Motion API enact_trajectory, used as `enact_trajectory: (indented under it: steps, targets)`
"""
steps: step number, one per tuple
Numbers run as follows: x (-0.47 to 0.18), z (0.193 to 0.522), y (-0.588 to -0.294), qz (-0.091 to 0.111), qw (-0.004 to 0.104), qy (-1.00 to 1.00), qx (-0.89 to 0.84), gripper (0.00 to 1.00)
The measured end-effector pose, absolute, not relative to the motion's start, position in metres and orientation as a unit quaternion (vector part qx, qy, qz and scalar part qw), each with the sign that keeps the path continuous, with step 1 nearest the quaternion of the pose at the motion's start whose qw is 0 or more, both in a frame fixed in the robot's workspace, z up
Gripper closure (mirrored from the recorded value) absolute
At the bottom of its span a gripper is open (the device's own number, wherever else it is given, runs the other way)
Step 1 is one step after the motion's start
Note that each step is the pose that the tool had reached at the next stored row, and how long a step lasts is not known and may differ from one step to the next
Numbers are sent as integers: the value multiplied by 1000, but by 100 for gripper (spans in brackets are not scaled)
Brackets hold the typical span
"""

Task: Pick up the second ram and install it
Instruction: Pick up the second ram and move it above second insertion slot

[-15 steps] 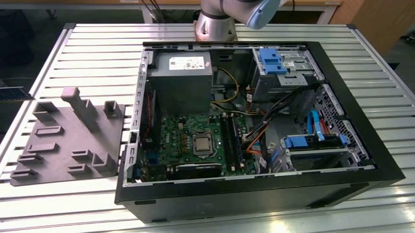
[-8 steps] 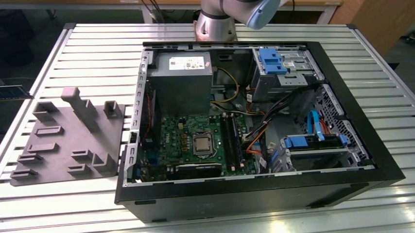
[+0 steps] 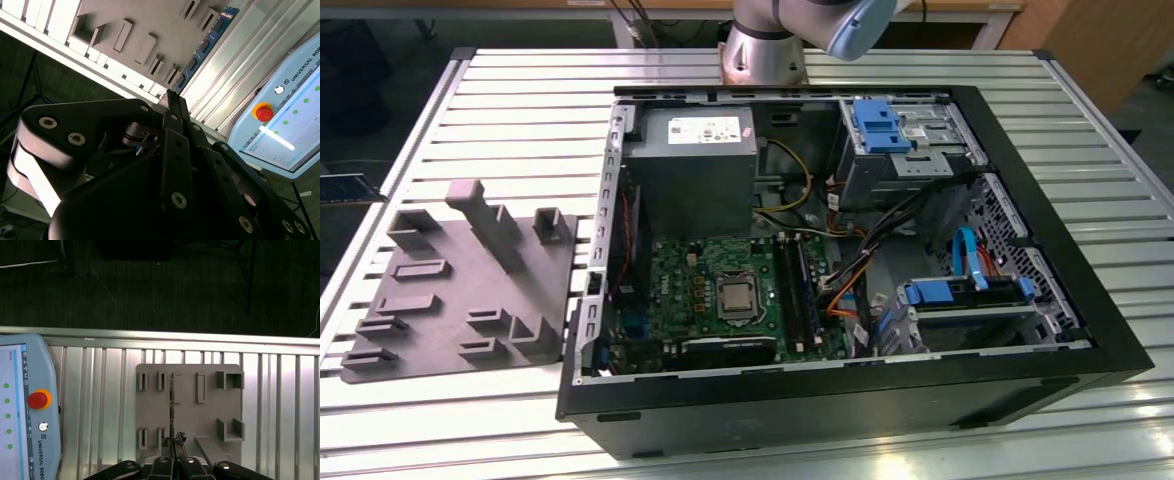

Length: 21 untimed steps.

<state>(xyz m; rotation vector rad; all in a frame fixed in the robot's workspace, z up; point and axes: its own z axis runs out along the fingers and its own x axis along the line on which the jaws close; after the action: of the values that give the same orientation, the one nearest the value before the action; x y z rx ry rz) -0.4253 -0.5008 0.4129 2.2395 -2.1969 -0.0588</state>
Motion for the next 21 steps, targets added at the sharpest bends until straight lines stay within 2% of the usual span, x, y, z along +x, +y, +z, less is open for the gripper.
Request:
enact_trajectory:
  steps: [21]
  targets:
    - [-414,413,-501,-19,2,-700,714,88]
